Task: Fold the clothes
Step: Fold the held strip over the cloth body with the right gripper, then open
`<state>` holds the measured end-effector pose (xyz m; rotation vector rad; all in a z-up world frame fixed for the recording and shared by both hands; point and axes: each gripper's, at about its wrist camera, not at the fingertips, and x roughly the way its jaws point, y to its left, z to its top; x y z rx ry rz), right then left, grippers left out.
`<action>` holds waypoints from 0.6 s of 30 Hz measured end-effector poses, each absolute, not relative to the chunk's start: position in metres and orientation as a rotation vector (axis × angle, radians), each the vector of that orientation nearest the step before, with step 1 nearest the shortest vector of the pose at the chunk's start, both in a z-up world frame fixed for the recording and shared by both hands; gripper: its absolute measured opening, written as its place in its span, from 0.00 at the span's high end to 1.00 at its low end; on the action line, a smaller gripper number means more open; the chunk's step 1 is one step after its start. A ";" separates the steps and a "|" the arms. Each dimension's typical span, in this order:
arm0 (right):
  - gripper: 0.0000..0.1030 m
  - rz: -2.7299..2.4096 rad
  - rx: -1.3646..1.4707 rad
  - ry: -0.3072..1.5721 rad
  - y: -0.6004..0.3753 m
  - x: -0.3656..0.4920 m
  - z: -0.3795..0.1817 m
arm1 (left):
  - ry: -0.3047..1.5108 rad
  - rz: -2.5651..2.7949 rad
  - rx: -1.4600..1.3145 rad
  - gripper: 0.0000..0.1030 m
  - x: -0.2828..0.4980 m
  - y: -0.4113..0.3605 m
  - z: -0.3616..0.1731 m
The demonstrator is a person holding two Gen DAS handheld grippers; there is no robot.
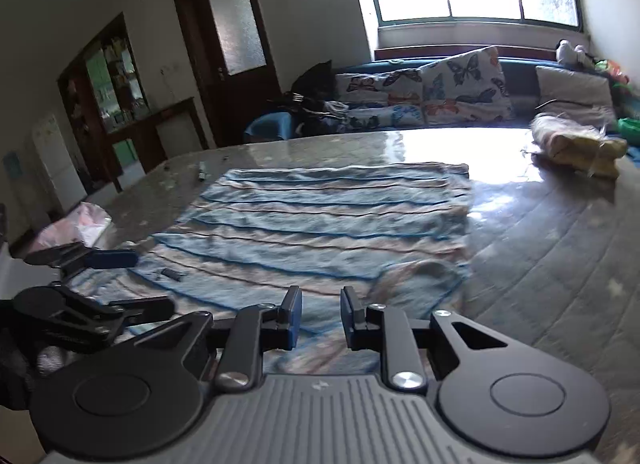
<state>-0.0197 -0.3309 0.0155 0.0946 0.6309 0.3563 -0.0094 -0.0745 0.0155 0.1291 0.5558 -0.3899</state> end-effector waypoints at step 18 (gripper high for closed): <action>0.81 0.276 -0.075 0.735 -0.350 0.050 -0.019 | 0.546 -0.555 0.262 0.00 0.002 -0.169 0.011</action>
